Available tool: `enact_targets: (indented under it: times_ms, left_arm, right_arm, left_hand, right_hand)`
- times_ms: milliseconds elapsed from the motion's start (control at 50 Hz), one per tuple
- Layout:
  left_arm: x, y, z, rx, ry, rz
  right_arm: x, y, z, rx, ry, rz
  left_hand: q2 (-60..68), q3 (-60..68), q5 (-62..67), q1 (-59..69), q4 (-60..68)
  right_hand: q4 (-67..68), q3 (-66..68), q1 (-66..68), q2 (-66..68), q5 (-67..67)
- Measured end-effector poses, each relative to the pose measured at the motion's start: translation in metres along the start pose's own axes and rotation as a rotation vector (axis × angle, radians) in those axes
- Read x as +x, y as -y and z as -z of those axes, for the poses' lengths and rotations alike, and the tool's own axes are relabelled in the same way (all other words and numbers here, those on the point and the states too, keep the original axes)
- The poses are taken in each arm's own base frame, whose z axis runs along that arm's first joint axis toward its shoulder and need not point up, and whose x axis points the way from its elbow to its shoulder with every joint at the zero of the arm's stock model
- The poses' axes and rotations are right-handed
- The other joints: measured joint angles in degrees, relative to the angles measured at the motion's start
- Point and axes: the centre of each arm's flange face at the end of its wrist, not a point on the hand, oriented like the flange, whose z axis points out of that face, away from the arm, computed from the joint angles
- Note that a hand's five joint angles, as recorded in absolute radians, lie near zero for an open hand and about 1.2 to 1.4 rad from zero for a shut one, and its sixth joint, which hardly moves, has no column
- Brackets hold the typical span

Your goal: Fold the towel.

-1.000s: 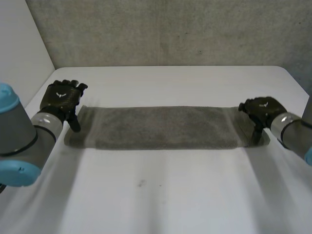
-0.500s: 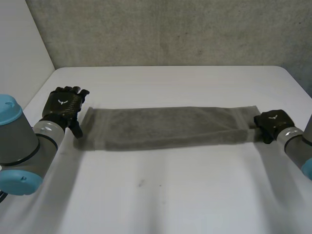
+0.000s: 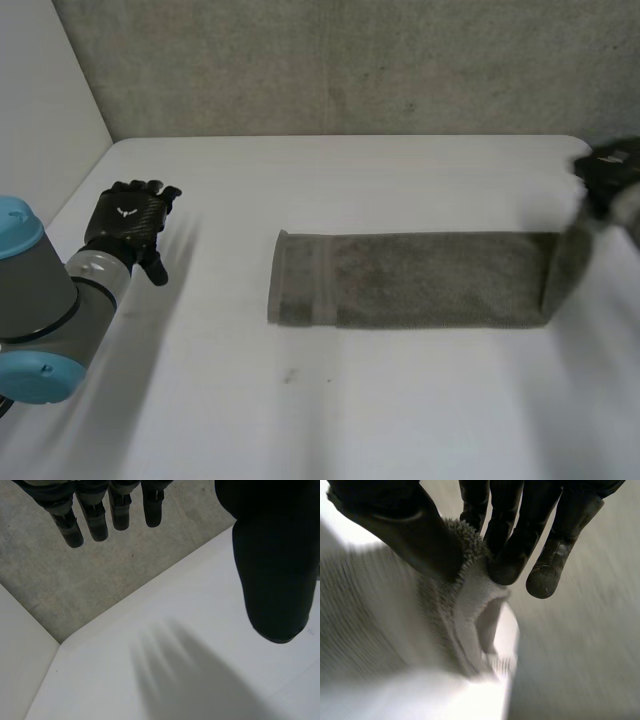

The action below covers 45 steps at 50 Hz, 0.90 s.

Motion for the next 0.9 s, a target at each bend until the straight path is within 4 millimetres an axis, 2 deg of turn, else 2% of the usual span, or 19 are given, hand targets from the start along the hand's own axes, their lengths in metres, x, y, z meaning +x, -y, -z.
enact_targets:
  times_ms: [60, 80, 140, 160, 200, 220, 260, 300, 340, 380, 420, 440, 480, 520, 620, 660, 740, 820, 900]
  left_arm:
    - [0.0, 0.001, 0.0, 0.002, 0.001, 0.002]
    - [0.0, 0.001, 0.0, 0.002, 0.001, 0.003]
    - [0.0, 0.0, 0.001, 0.0, 0.002, 0.004]
    - [0.0, 0.0, 0.001, 0.0, 0.002, 0.004]
    - [0.0, -0.001, 0.001, -0.003, 0.002, 0.005]
    - [0.0, -0.001, 0.002, -0.005, 0.001, 0.005]
    - [0.0, -0.002, 0.002, -0.008, 0.001, 0.005]
    - [0.0, -0.004, 0.003, -0.011, 0.001, 0.006]
    - [0.001, -0.005, 0.003, -0.013, 0.001, 0.006]
    - [0.001, -0.006, 0.003, -0.015, -0.001, 0.005]
    - [0.002, -0.007, 0.004, -0.017, -0.002, 0.005]
    - [0.002, -0.008, 0.004, -0.018, -0.004, 0.005]
    - [0.003, -0.008, 0.004, -0.019, -0.007, 0.004]
    - [0.004, -0.009, 0.004, -0.019, -0.009, 0.003]
    - [0.006, -0.008, 0.005, -0.018, -0.013, 0.002]
    - [0.006, -0.009, 0.005, -0.017, -0.014, 0.001]
    - [0.006, -0.009, 0.004, -0.013, -0.014, 0.0]
    - [0.007, -0.009, 0.004, -0.01, -0.014, -0.001]
    - [0.009, -0.009, 0.004, -0.01, -0.019, -0.002]
  right_arm:
    - [-0.047, 0.048, 0.016, 0.125, 0.097, -0.036]
    - [-0.058, 0.057, 0.019, 0.148, 0.118, -0.04]
    - [-0.128, 0.099, 0.049, 0.267, 0.27, -0.044]
    - [-0.14, 0.105, 0.054, 0.285, 0.296, -0.042]
    - [-0.192, 0.118, 0.081, 0.336, 0.412, -0.023]
    - [-0.217, 0.121, 0.096, 0.354, 0.471, -0.008]
    - [-0.242, 0.122, 0.111, 0.368, 0.528, 0.01]
    - [-0.278, 0.118, 0.135, 0.38, 0.615, 0.042]
    - [-0.295, 0.113, 0.148, 0.379, 0.658, 0.061]
    - [-0.303, 0.109, 0.154, 0.374, 0.68, 0.073]
    - [-0.303, 0.109, 0.156, 0.37, 0.681, 0.074]
    - [-0.3, 0.11, 0.156, 0.368, 0.675, 0.071]
    - [-0.288, 0.113, 0.153, 0.363, 0.649, 0.058]
    - [-0.271, 0.116, 0.147, 0.352, 0.611, 0.038]
    - [-0.224, 0.114, 0.131, 0.303, 0.512, -0.032]
    - [-0.197, 0.103, 0.123, 0.249, 0.465, -0.094]
    - [-0.165, 0.078, 0.113, 0.149, 0.421, -0.191]
    - [-0.148, 0.047, 0.107, 0.052, 0.412, -0.247]
    - [-0.142, 0.018, 0.103, -0.02, 0.429, -0.247]
  left_hand:
    - [0.0, 0.0, 0.0, 0.0, 0.0]
    - [0.0, 0.0, 0.0, 0.0, 0.0]
    - [0.0, 0.0, 0.0, 0.0, 0.0]
    - [0.0, 0.0, 0.0, 0.0, 0.0]
    - [0.0, 0.0, 0.0, 0.0, 0.0]
    - [0.0, 0.0, 0.0, 0.0, 0.0]
    - [0.0, 0.0, 0.0, 0.0, 0.0]
    - [0.0, 0.0, 0.0, 0.0, 0.0]
    - [0.0, 0.0, 0.0, 0.0, 0.0]
    - [0.0, 0.0, 0.0, 0.0, 0.0]
    - [0.0, 0.0, 0.0, 0.0, 0.0]
    - [0.0, 0.0, 0.0, 0.0, 0.0]
    - [0.0, 0.0, 0.0, 0.0, 0.0]
    - [0.0, 0.0, 0.0, 0.0, 0.0]
    - [0.0, 0.0, 0.0, 0.0, 0.0]
    - [0.0, 0.0, 0.0, 0.0, 0.0]
    - [0.0, 0.0, 0.0, 0.0, 0.0]
    - [0.0, 0.0, 0.0, 0.0, 0.0]
    - [0.0, 0.0, 0.0, 0.0, 0.0]
  right_hand:
    - [0.0, 0.11, 0.02, 0.08, 0.0]
    - [0.0, 0.11, 0.03, 0.08, 0.0]
    - [0.0, 0.32, 0.18, 0.08, 0.0]
    - [0.0, 0.32, 0.17, 0.08, 0.0]
    - [0.0, 0.32, 0.2, 0.08, 0.0]
    - [0.0, 0.32, 0.2, 0.08, 0.0]
    - [0.0, 0.32, 0.2, 0.08, 0.0]
    - [0.0, 0.32, 0.2, 0.08, 0.0]
    - [0.0, 0.32, 0.19, 0.07, 0.0]
    - [-2.05, -1.94, -0.75, -0.57, -1.45]
    - [-13.92, -13.75, -12.4, -12.42, -13.06]
    - [-25.52, -26.18, -25.58, -25.65, -26.46]
    - [-46.65, -46.15, -45.96, -46.11, -49.05]
    - [-58.76, -58.72, -57.59, -57.76, -61.25]
    - [-62.17, -62.95, -62.27, -61.04, -63.55]
    - [-62.17, -62.95, -62.48, -61.04, -63.55]
    - [-62.17, -62.95, -62.6, -61.04, -63.55]
    - [-62.15, -62.95, -62.64, -61.04, -63.55]
    - [-61.99, -62.5, -61.15, -60.81, -62.39]
